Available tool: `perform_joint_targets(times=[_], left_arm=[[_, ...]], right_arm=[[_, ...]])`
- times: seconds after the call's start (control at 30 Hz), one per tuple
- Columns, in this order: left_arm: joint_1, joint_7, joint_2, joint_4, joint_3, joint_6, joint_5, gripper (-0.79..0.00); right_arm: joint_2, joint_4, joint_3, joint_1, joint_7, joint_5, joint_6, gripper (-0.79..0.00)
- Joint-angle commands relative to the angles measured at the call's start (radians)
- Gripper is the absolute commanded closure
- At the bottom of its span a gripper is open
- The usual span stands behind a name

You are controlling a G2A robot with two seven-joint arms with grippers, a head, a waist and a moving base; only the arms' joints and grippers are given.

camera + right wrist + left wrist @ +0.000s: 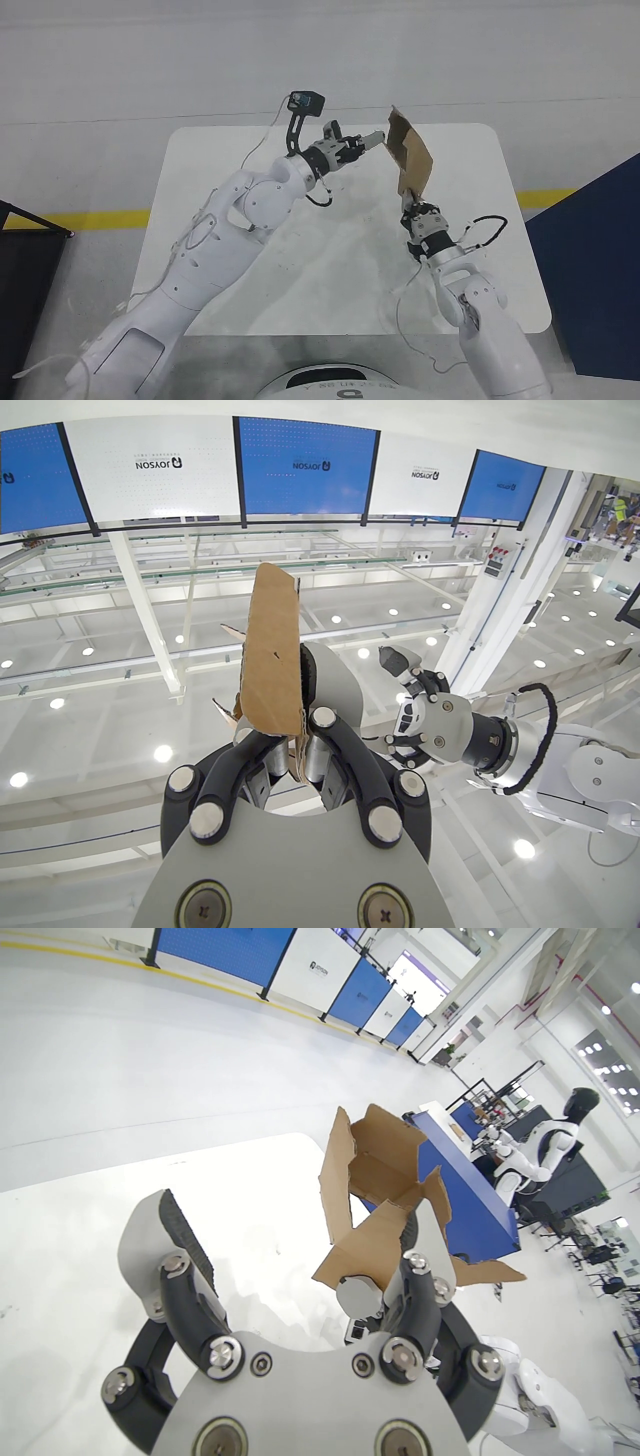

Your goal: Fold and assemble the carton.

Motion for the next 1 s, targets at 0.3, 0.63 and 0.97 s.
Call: perform_joint_targets(times=[0.3,0.63,0.97], left_arm=[[-0.048,-0.010,-0.002,0.134,-0.071,0.032,-0.001,-0.785],[-0.134,-0.151,-0.039,0.233,0.044,0.055,0.013,-0.785],[-0.130,-0.221,-0.051,0.196,0.095,-0.066,0.040,-0.785]], right_arm=[[0.014,-0.044,0.027,-0.051,0.084,-0.067,0.214,0.000],[0.023,-0.088,-0.020,-0.075,0.150,-0.272,0.276,0.000],[0.019,-0.038,-0.023,-0.036,0.085,-0.214,0.270,0.000]])
